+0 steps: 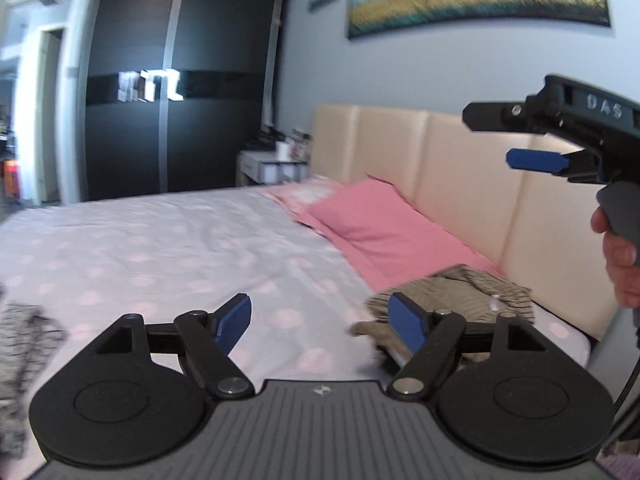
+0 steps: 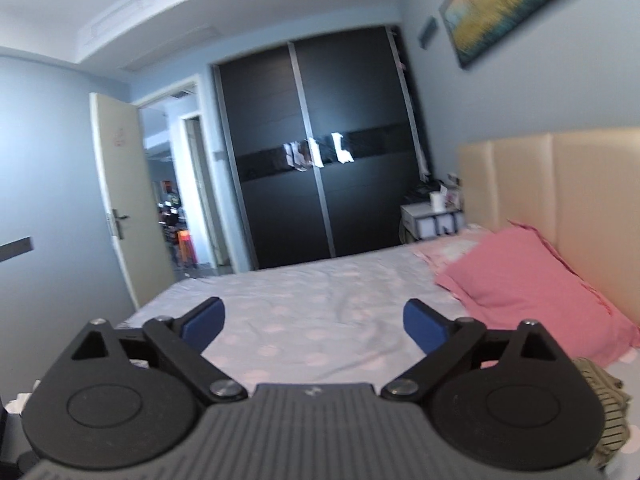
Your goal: Fold clothes
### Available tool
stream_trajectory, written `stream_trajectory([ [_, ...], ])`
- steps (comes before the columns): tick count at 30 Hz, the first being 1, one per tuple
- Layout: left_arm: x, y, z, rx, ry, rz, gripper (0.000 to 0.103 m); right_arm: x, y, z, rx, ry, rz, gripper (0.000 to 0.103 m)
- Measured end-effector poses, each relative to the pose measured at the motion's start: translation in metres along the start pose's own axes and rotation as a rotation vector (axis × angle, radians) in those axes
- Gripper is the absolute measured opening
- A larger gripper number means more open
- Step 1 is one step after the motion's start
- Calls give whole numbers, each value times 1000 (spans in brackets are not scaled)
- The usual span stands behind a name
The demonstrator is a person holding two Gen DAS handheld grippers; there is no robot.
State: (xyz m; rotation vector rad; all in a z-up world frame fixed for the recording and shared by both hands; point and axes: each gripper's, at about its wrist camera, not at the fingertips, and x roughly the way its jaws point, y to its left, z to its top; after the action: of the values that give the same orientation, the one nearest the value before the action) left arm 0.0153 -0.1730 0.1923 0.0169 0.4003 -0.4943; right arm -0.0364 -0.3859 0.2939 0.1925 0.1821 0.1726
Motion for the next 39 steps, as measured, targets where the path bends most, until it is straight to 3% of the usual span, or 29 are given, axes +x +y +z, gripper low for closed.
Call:
stream_trajectory([
  [8,-84,57,-44,-77,-40,196,78,-16,107,-49,56,3,53,102],
  [14,-109,78,-86,-86,-46,310,78,-25,158,-124,46,36,16,102],
  [18,-117,89,-116,-34,-32,397,78,-26,180,-179,-32,23,-83,102],
  [22,-108,98,-141,-7,-28,481,78,-21,195,-231,-121,9,-181,102],
  [28,-76,120,-170,-80,31,475,78,-2,199,-290,-172,64,-235,102],
  [39,-16,145,-205,-104,248,494,78,55,177,-322,-123,170,-250,102],
])
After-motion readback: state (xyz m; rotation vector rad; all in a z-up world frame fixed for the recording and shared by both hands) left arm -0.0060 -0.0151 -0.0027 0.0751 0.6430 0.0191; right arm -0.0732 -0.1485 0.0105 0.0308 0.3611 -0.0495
